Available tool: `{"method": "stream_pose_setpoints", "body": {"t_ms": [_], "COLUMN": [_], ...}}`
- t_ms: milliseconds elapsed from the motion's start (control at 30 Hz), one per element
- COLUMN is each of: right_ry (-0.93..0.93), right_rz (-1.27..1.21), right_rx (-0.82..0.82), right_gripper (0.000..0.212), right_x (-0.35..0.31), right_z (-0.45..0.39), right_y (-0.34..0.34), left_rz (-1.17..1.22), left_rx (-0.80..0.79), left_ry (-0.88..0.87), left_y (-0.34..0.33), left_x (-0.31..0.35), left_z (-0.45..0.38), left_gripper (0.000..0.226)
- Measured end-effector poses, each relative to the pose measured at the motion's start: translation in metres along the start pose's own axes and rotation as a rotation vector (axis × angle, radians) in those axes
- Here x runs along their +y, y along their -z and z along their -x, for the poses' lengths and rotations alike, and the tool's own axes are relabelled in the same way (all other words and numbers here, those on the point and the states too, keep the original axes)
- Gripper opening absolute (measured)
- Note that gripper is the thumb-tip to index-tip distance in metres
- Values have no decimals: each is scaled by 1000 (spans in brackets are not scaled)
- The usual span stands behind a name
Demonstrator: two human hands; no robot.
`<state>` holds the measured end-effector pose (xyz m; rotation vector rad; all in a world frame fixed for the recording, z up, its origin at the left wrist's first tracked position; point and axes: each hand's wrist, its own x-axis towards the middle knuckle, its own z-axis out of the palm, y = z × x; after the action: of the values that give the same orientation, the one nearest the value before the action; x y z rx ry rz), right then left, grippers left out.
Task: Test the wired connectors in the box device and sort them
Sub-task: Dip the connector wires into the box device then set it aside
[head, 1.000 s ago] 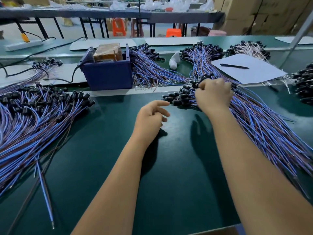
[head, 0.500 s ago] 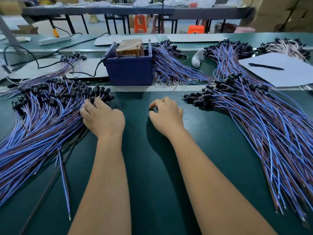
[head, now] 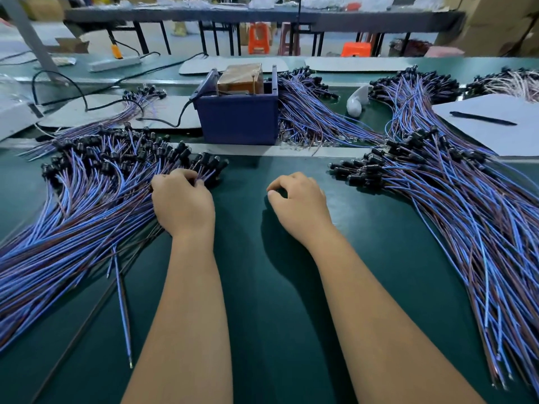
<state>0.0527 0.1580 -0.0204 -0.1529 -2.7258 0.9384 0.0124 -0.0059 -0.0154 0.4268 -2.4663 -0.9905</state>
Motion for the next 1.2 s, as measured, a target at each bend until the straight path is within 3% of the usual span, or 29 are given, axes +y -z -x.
{"method": "stream_pose_setpoints", "body": {"t_ms": [267,400,500,633,733,800,867,933,1067,1200], "right_ry": [35,-53,-167,-220,-255,-275,-289,-299,-343,-327], "right_rz": [-88,-619,-1065,-1124,-1165,-1202,-1247,-1306,-1518,-1597], "right_rx": [51,88,-76,-182,-219,-238,-264,-277,-151,-72], "right_gripper": [18,19,30,39,48,53,56,57,37,17], "right_x": [-4,-16,-21,-20,-19,-17,-17,-17,-13,-1], "right_z": [3,3,1,2,2,1,0,-1,-2,-2], "right_y": [-1,2,5,8,10,11,15,17,17,23], "left_rz": [140,341,358,247,445,741,1084,1277,1408,1275], "left_rx": [150,177,130,80,17,-96,-278,-505,-981,-1356], "left_ry": [-113,-399,-526,-449,-333,-179,-19,64,64,26], "left_y": [-1,-4,-12,-19,-19,-15,-11,-9,-8,-5], "left_x": [4,31,46,46,47,53,59,63,67,67], "left_z": [-1,16,33,35,34,39,44,47,53,56], "left_gripper": [21,15,16,22,21,23,24,23,25,24]}}
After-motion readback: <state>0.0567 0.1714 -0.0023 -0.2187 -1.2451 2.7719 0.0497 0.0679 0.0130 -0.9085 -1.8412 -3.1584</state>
